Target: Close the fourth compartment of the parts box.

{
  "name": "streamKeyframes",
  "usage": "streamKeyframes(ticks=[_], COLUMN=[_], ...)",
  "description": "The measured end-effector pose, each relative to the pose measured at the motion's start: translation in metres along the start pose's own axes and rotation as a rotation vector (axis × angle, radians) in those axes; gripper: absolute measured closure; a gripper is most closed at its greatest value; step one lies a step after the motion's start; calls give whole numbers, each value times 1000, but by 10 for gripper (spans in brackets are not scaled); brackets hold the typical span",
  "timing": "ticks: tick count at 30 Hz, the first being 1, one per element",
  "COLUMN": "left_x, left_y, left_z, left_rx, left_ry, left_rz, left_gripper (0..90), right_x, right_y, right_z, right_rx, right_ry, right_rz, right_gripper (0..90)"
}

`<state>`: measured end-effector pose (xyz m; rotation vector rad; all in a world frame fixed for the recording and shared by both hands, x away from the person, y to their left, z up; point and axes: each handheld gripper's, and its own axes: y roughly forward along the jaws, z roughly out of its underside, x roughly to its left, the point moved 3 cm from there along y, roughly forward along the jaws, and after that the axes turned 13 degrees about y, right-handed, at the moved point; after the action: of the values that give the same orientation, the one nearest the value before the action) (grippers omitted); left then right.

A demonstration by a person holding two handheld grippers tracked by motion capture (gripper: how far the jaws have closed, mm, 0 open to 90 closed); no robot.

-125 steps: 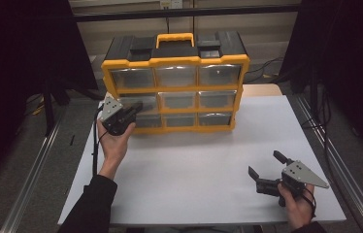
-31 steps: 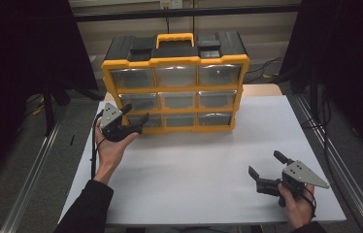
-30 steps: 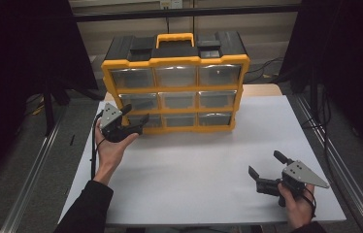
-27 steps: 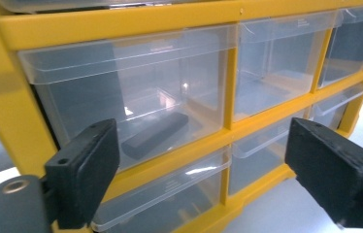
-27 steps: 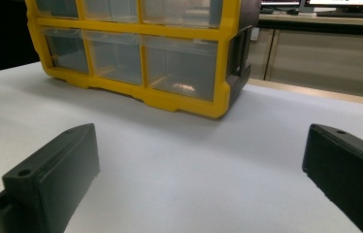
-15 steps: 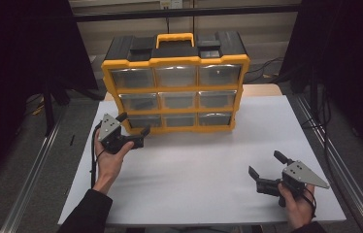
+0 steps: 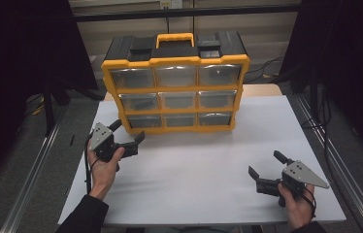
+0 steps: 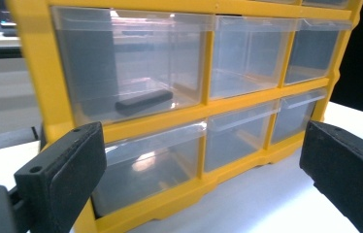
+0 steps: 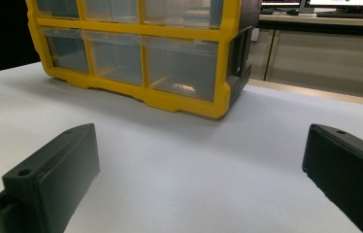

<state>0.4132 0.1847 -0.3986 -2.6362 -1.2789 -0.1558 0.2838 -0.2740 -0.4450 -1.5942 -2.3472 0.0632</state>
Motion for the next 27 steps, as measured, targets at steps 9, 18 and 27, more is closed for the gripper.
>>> streamKeyframes(ticks=[9, 18, 27], left_x=[-1, -5, -10], left_y=[-16, -30, -46], left_z=[1, 7, 9], left_rx=[-13, 23, 26], left_ry=[8, 1, -2], left_rz=[-25, -69, -61], left_gripper=[30, 32, 33], right_x=[1, 1, 1], right_y=[0, 0, 1], right_z=[0, 0, 0], right_rx=[0, -1, -1], right_ry=[-3, -4, -3], right_rz=[1, 2, 3], right_gripper=[0, 0, 0])
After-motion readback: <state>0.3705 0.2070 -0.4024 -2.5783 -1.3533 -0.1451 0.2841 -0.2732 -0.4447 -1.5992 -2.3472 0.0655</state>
